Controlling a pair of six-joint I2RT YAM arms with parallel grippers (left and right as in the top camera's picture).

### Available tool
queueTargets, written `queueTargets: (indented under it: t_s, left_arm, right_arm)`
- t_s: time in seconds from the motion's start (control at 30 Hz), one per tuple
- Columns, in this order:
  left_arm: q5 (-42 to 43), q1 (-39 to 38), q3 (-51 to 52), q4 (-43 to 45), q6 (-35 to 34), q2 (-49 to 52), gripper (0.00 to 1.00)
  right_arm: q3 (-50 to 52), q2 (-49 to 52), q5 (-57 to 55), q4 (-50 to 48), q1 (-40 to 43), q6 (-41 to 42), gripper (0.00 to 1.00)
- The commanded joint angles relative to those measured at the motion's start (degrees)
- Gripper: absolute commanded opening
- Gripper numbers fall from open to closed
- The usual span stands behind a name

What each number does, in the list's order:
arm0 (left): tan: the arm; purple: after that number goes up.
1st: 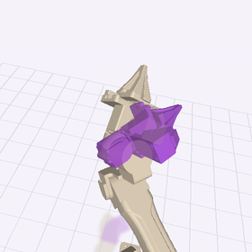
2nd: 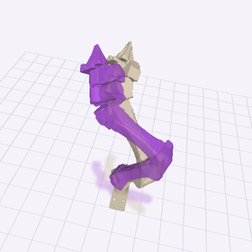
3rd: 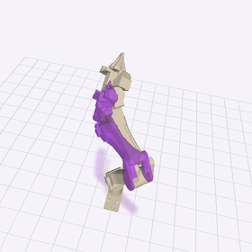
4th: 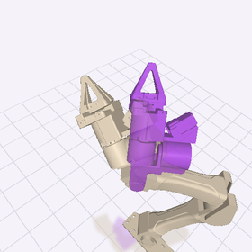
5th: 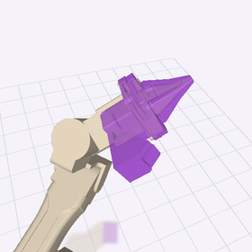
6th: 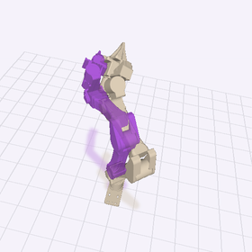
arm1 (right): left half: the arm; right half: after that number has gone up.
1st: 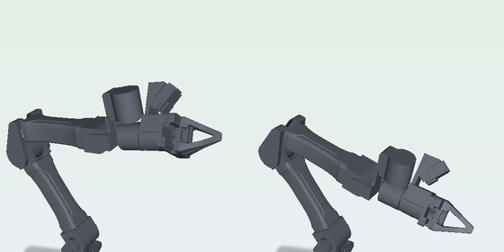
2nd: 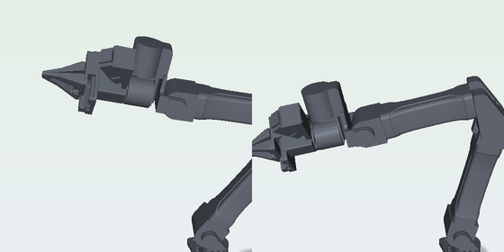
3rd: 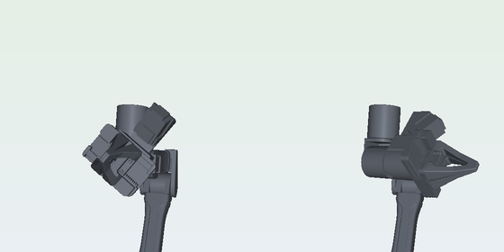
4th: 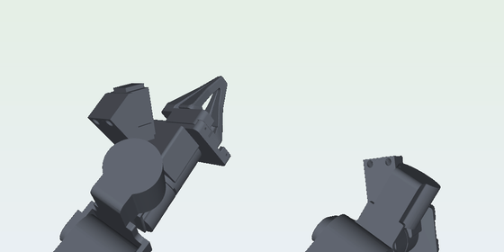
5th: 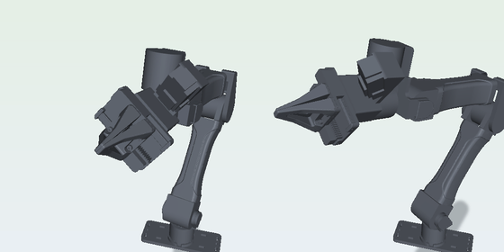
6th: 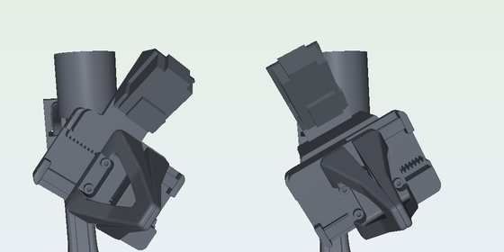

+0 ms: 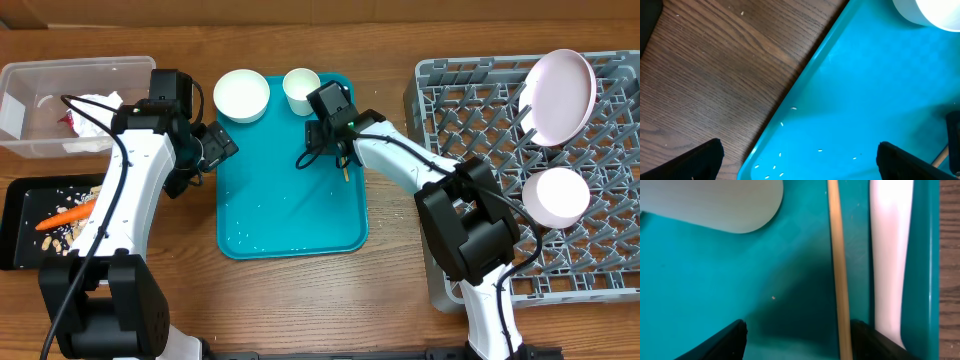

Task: Sort waste into correct bins and load items into the dishwasher rack
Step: 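Grasp the wooden chopstick with the right gripper and lift it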

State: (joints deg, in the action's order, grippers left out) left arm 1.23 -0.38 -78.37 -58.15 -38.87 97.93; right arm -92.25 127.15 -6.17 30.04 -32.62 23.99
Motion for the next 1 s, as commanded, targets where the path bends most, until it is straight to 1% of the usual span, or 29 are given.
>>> queueTargets:
  t_s: [0.0,0.1,0.23,0.27,0.4,0.47,0.63,0.8,0.97]
  left_arm:
    - [-0.8,-0.5,0.4,-0.1,0.1,-0.7,1.0]
    - [-0.7,-0.5,0.4,-0.2,0.1,-0.7,1.0]
    - [-0.7,-0.5,0.4,-0.2,0.1,-0.7,1.0]
    - [-0.7,-0.5,0.4,-0.2,0.1,-0.7,1.0]
    - [-0.7,-0.5,0.4,-0.2,0.1,-0.7,1.0]
    - [-0.5,-0.5,0.4,-0.1,0.1,-0.7,1.0]
    - [-0.5,-0.5,0.4,-0.2,0.1,-0.7,1.0]
    - [-0.5,-0.5,0.4,-0.1,0.1,-0.7,1.0]
    - [-0.5,-0.5,0.4,-0.1,0.1,-0.7,1.0]
  right_arm:
    - [-0.7,1.2,0.2,0.5,-1.2,0.3,0.7]
    - [-0.7,1.9,0.2,1.6,-1.5,1.5,0.7]
    - [-0.7,2.8,0.2,3.5,-1.5,2.7,0.58]
    - [-0.7,2.9,0.2,4.5,-1.5,3.1,0.53]
    - [-0.7,2.8,0.2,6.1,-1.6,4.9,0.41]
    - [-0.7,2.8,0.2,6.9,-1.6,5.3,0.36]
    - [-0.7,2.8,0.0,9.3,-2.0,5.4,0.35]
    - [-0.7,2.8,-5.0,13.2,-3.5,6.0,0.33]
    - [-0.7,2.8,-5.8,14.1,-4.7,4.0,0.33]
